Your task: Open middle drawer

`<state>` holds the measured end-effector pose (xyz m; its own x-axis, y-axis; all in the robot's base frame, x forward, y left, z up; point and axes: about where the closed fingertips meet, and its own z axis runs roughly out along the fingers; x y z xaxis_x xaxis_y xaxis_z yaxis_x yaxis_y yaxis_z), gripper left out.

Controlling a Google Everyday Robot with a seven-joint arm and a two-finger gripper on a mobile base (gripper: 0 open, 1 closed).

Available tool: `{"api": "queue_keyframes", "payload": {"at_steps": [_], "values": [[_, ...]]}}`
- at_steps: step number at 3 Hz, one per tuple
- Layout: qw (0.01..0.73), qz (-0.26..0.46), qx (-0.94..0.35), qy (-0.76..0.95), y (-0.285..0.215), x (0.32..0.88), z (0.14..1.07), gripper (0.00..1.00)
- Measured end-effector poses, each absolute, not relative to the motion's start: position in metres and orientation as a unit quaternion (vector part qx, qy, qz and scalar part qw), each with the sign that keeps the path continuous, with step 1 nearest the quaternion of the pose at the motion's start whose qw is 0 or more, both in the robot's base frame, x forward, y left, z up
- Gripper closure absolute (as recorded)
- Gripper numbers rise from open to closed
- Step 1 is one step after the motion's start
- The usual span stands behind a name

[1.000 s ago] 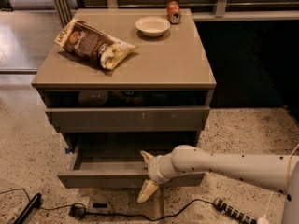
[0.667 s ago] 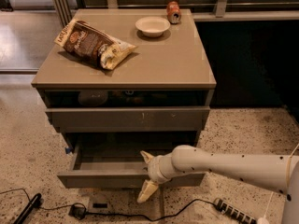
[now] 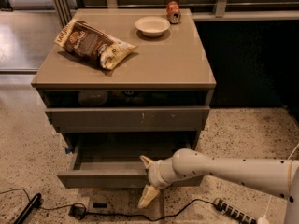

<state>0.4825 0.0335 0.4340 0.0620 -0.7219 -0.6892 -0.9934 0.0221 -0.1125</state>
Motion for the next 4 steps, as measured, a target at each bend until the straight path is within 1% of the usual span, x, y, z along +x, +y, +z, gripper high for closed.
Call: {"api": "queue_keyframes", "payload": {"at_steps": [1,2,3,4], "values": [[0.300,0.237,-0.669,0.638,0.029,0.457,0.421,0.00],[0.300,0.239,-0.669,0.637,0.030,0.457,0.421,0.00],[0.299,0.261,-0.670,0.628,0.030,0.448,0.416,0.00],[0.297,0.267,-0.671,0.625,0.029,0.443,0.418,0.00]]}}
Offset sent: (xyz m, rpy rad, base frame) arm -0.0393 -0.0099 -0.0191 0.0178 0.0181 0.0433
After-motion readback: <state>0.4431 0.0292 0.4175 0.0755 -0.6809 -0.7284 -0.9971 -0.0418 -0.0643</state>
